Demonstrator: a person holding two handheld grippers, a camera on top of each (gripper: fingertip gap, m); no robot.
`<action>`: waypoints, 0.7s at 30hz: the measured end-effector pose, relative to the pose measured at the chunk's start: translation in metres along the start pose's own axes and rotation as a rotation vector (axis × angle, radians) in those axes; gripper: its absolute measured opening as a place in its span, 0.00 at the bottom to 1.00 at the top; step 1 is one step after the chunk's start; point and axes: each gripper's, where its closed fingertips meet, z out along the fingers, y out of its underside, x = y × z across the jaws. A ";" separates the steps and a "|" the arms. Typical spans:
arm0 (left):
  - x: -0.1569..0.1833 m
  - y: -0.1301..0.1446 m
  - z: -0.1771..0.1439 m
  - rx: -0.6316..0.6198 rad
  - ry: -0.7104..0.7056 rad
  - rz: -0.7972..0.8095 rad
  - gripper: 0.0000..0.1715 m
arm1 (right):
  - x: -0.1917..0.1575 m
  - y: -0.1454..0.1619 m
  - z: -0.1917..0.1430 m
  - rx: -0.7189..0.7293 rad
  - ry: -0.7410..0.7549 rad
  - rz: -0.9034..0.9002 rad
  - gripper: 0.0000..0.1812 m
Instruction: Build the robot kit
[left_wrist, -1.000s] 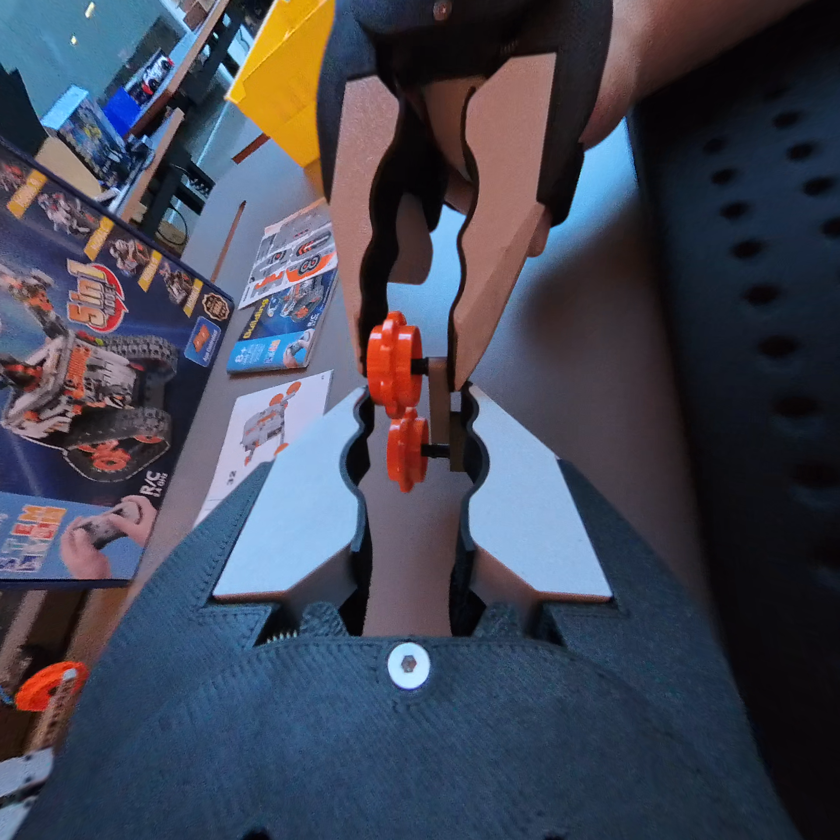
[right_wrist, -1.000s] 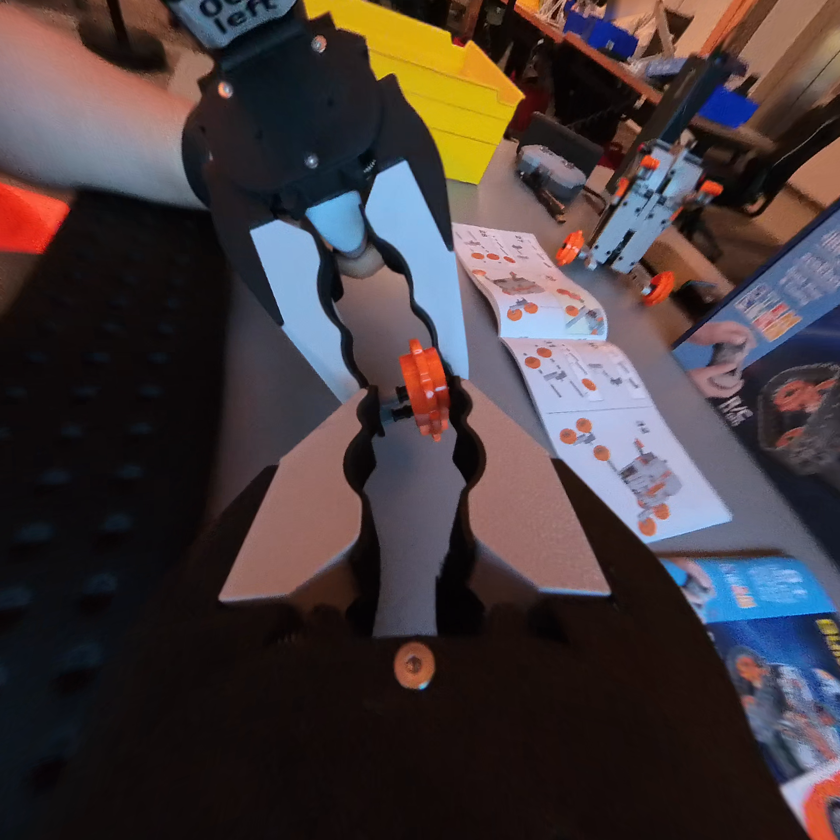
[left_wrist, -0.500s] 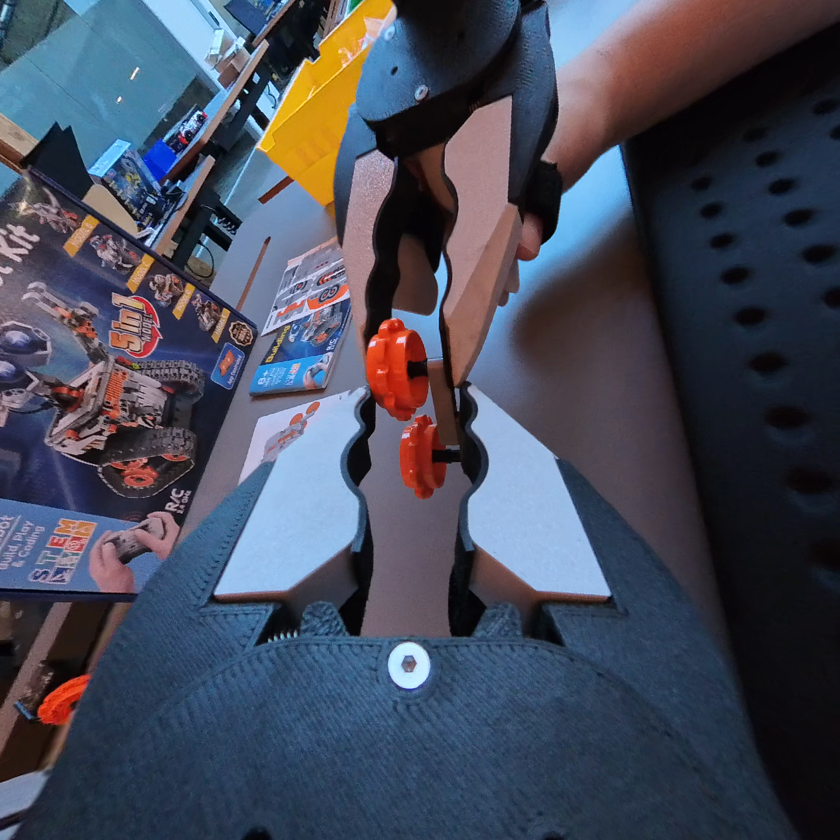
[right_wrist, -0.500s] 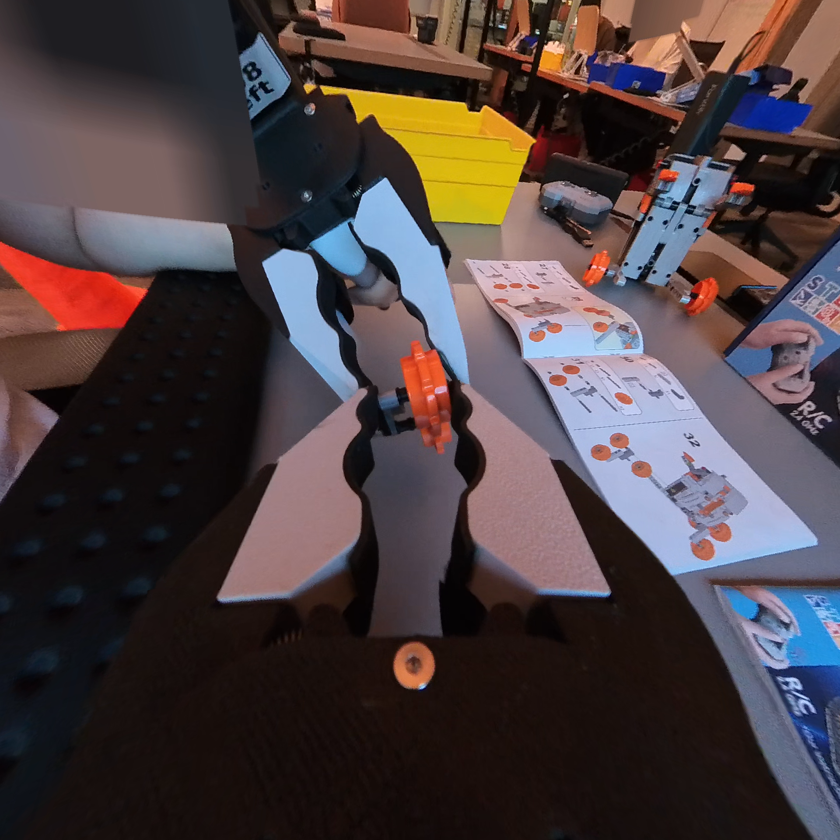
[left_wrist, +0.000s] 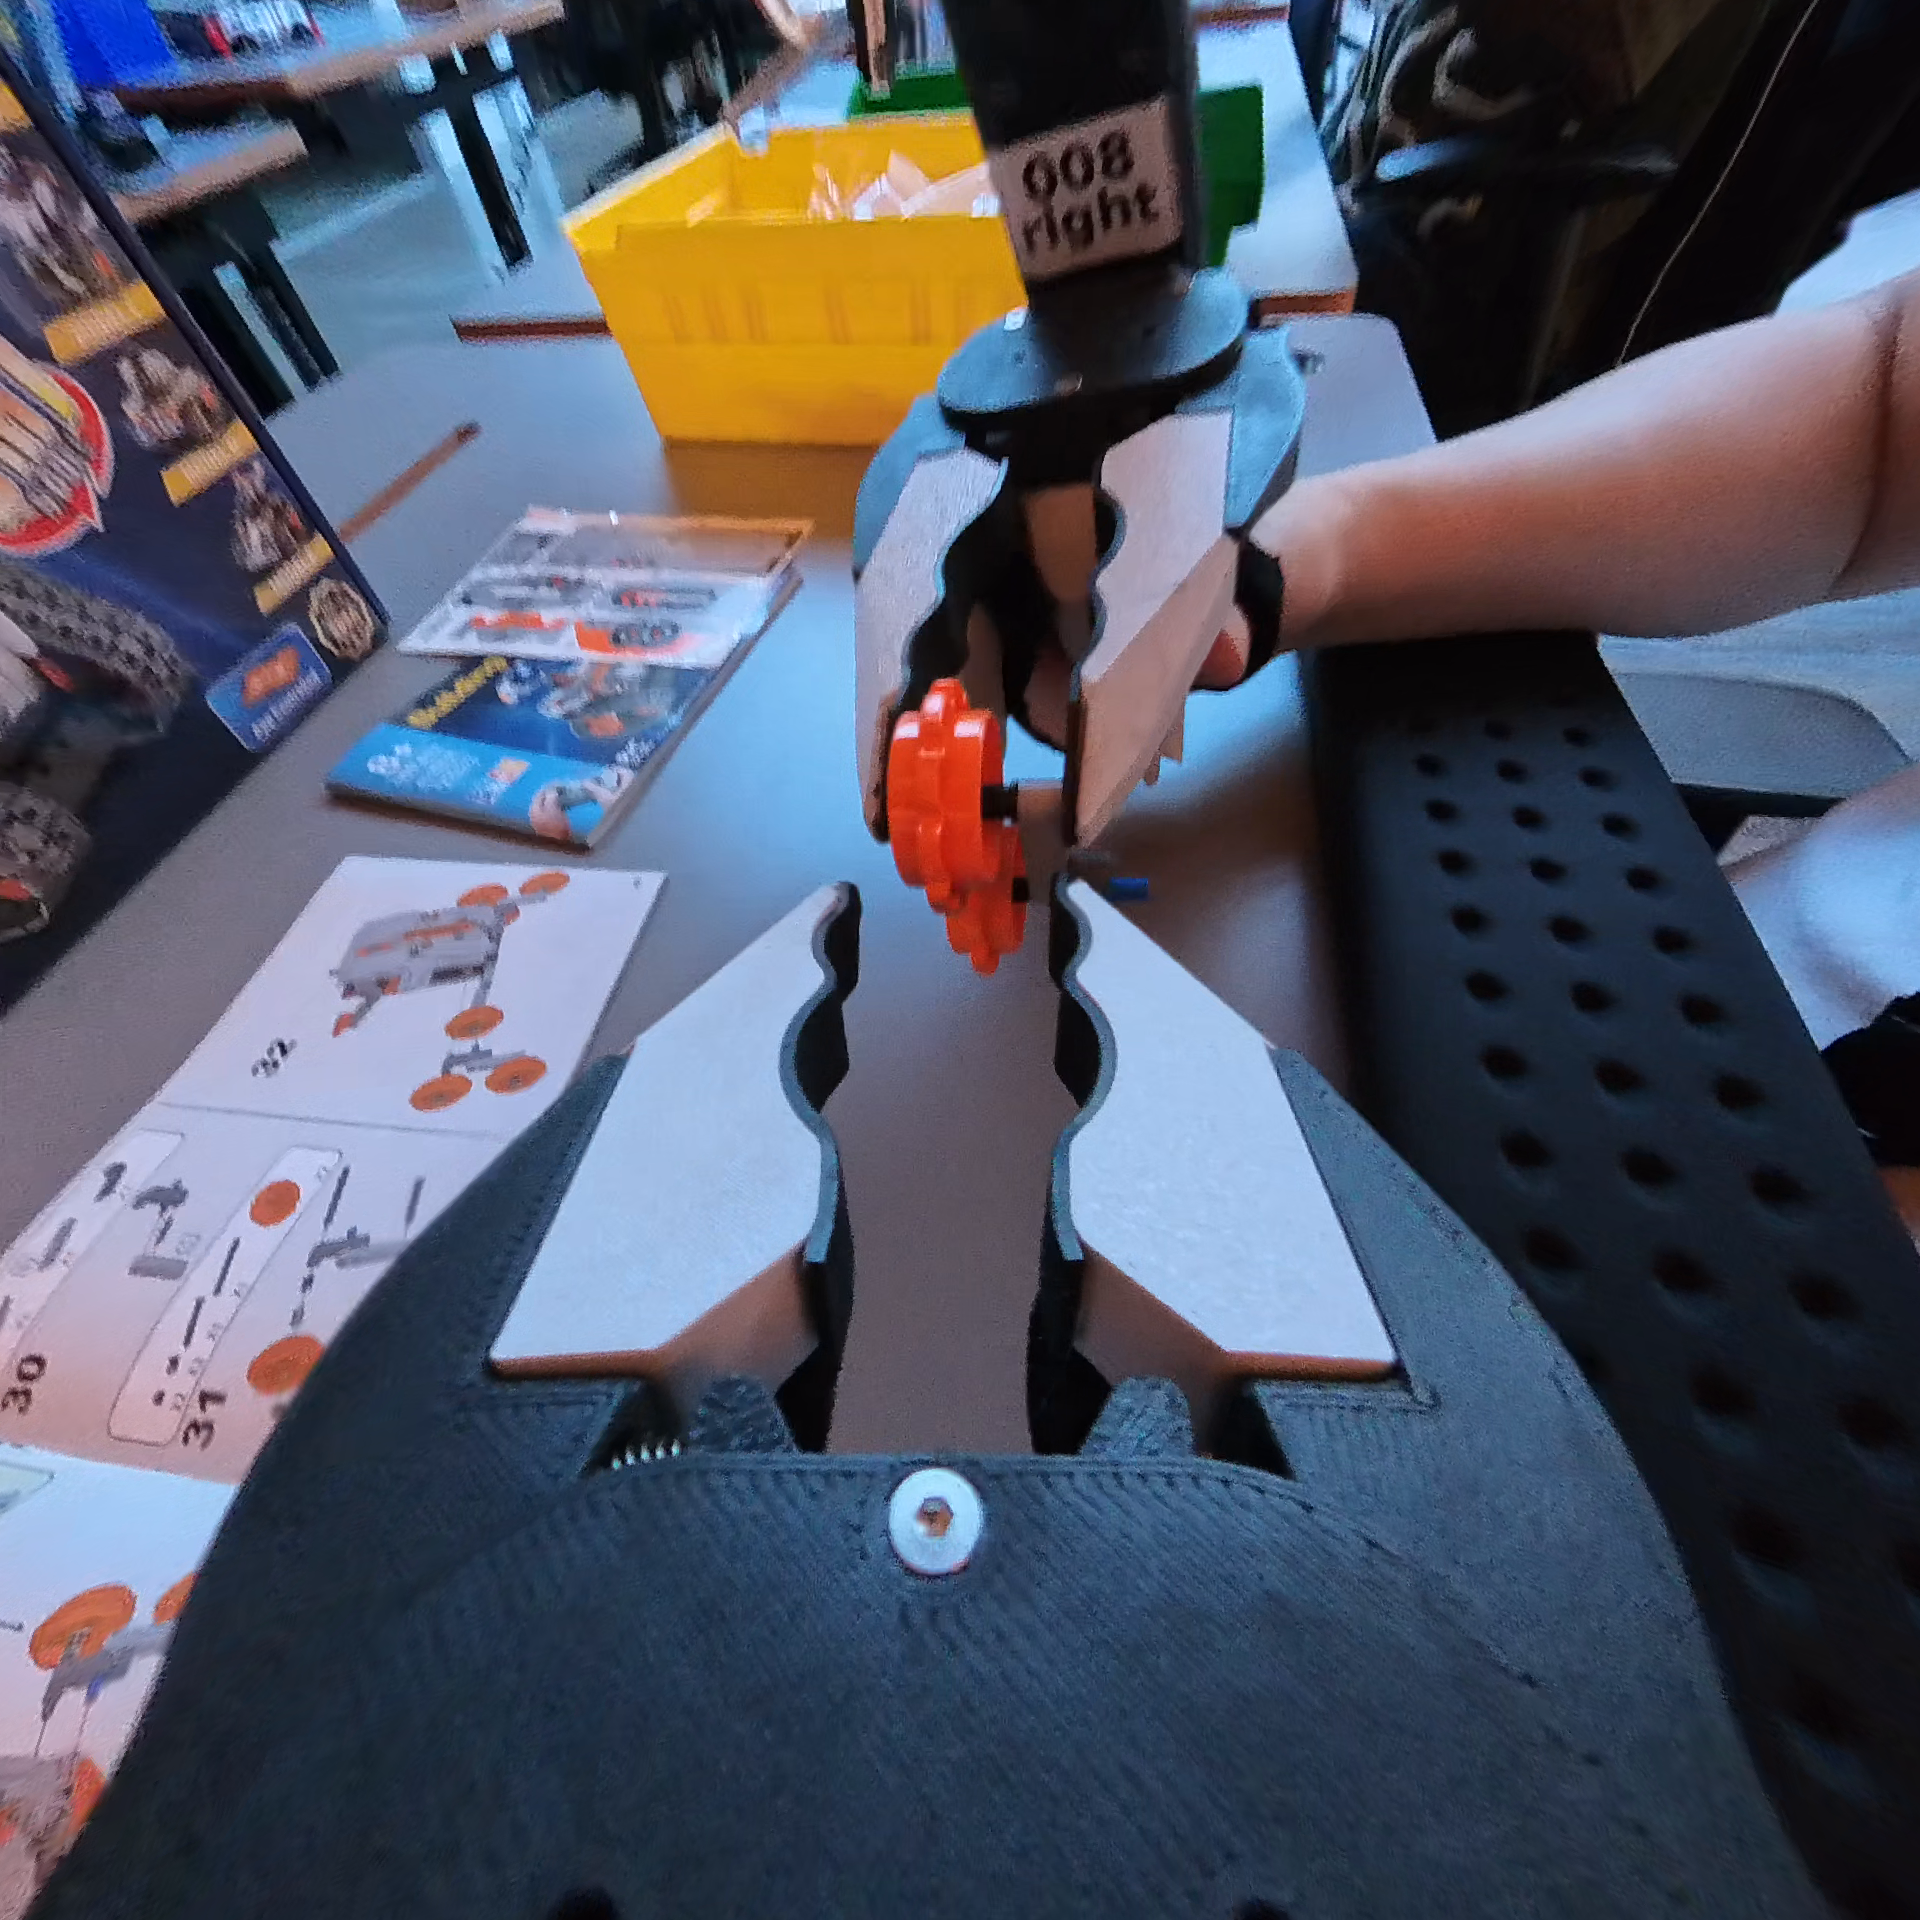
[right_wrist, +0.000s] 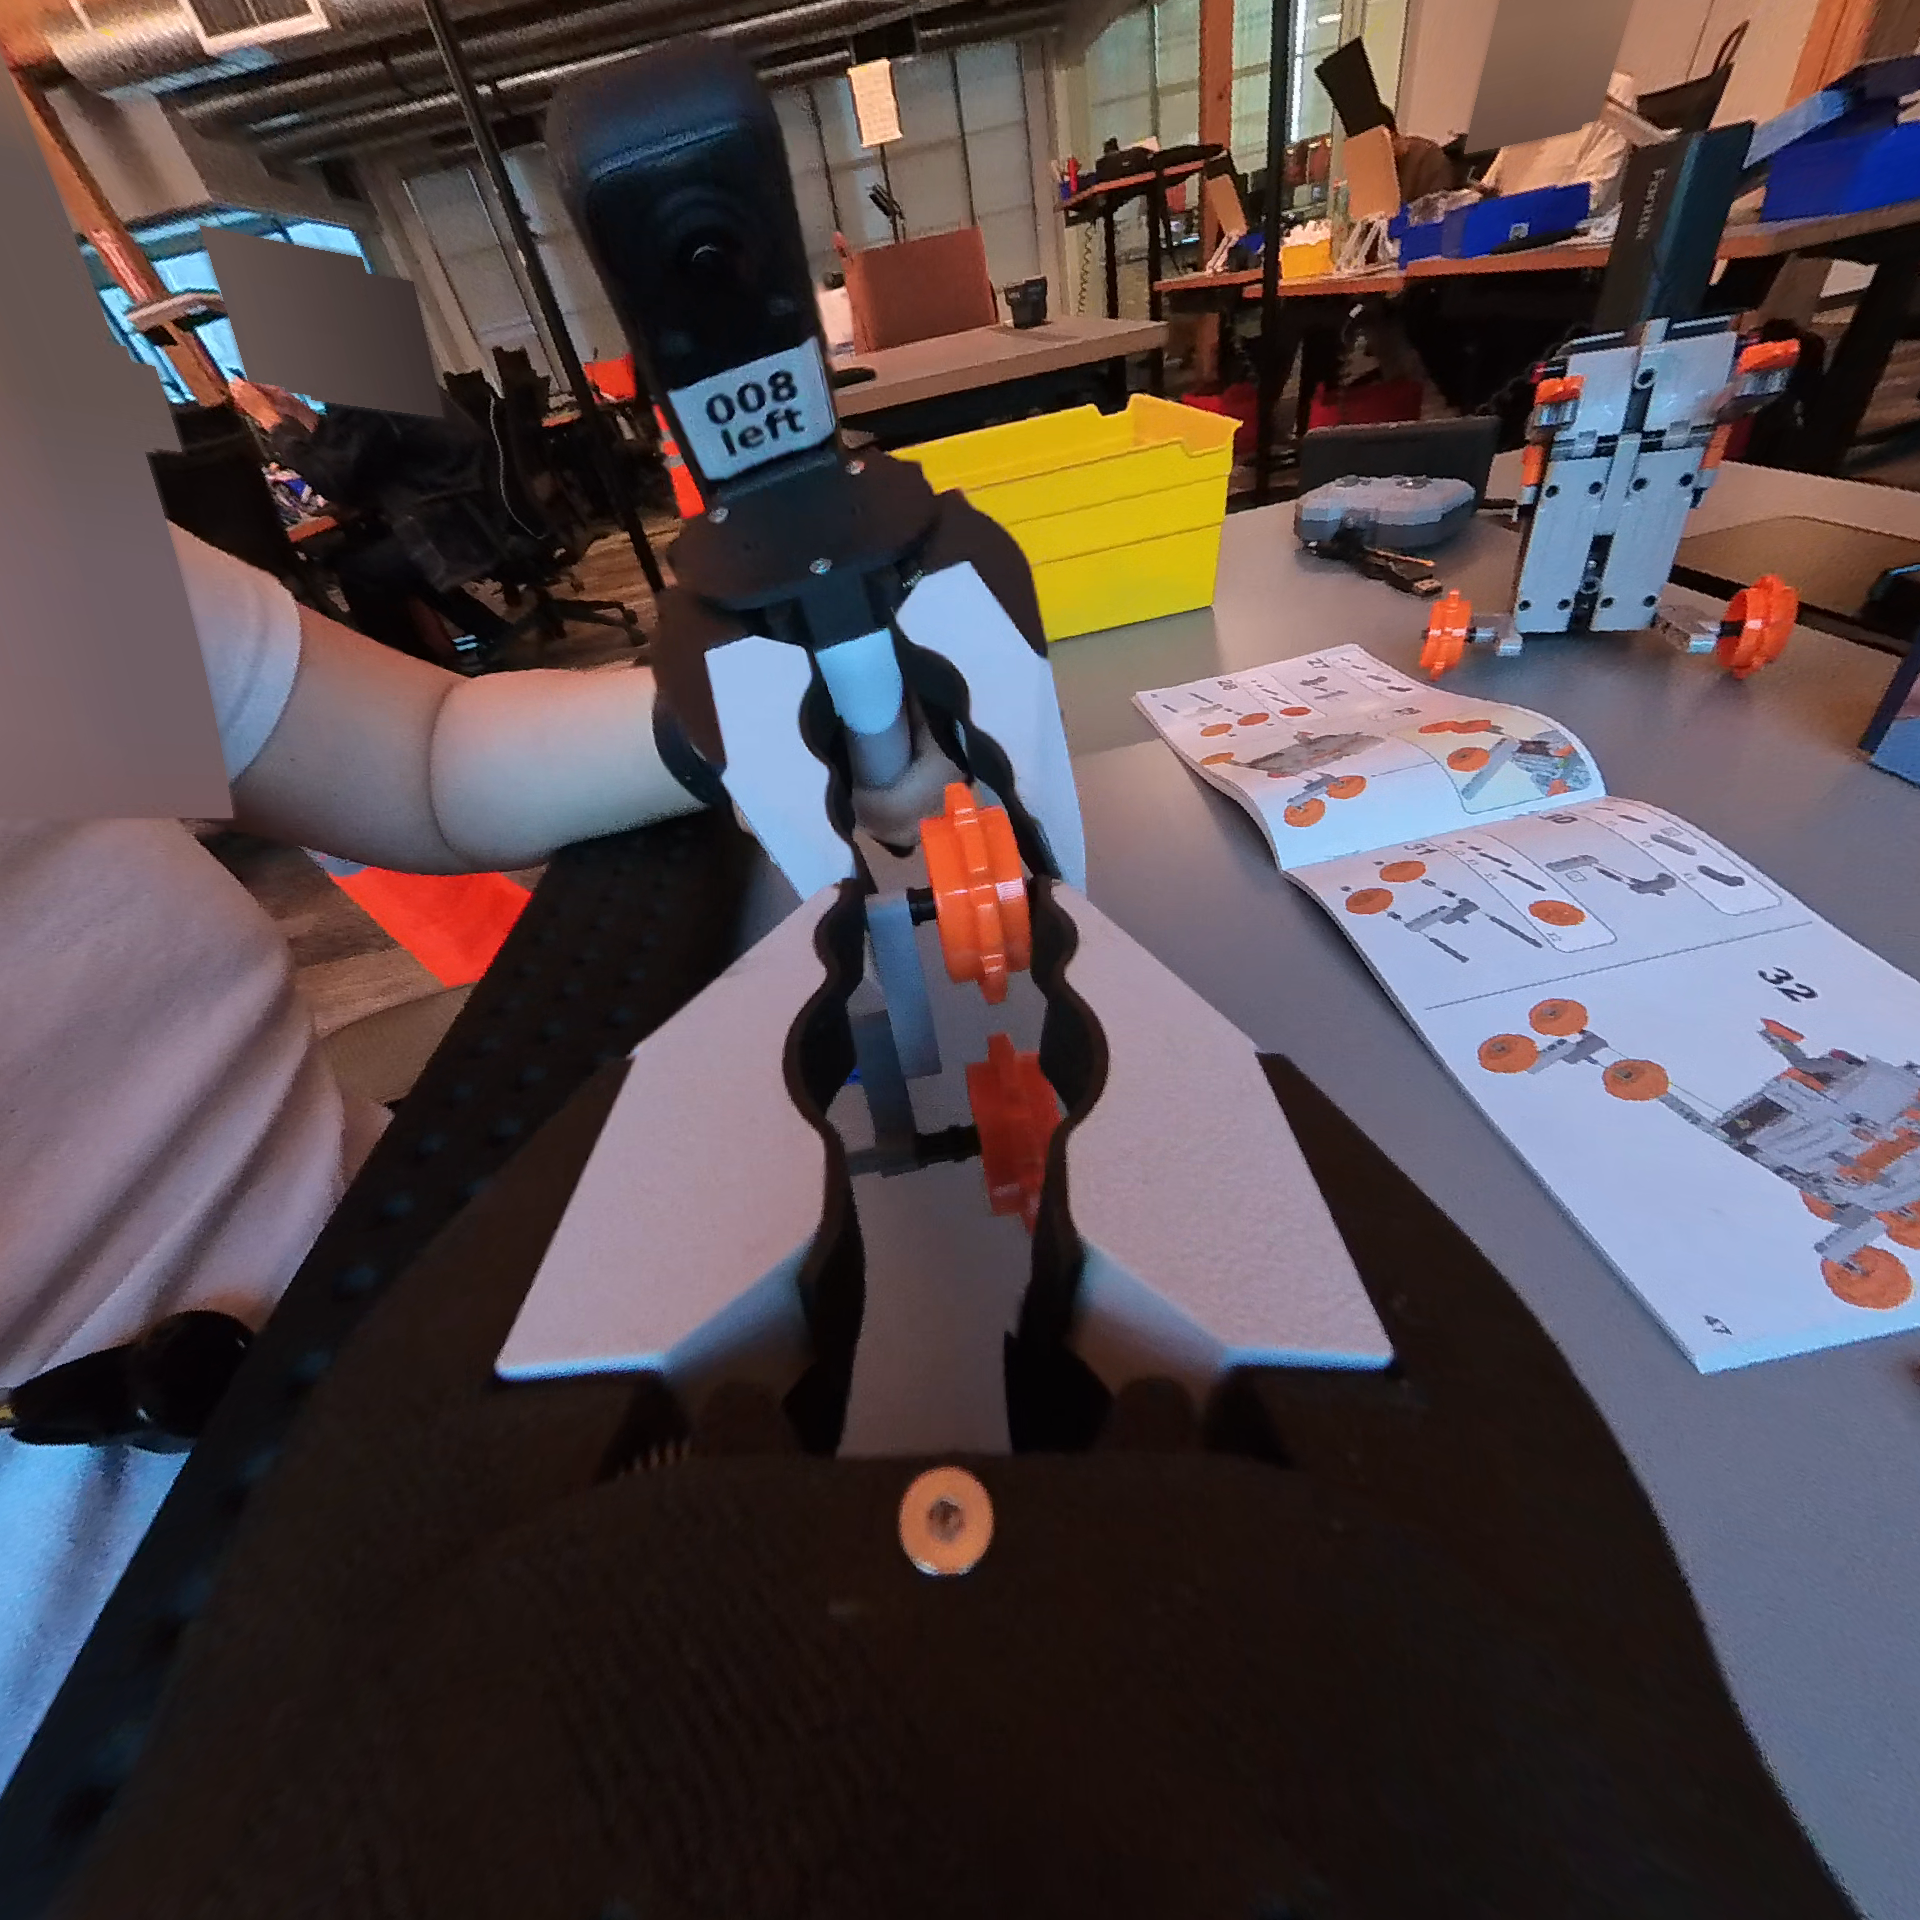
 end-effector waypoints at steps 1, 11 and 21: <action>0.001 -0.003 0.000 0.023 -0.005 0.013 0.19 | -0.001 -0.001 0.000 0.008 -0.006 0.003 0.17; 0.004 -0.014 -0.005 0.062 -0.009 0.021 0.07 | -0.009 -0.012 0.001 0.048 -0.019 -0.131 0.18; 0.012 -0.027 -0.015 0.115 -0.056 0.263 0.07 | -0.027 -0.021 -0.003 0.046 0.089 -0.524 0.22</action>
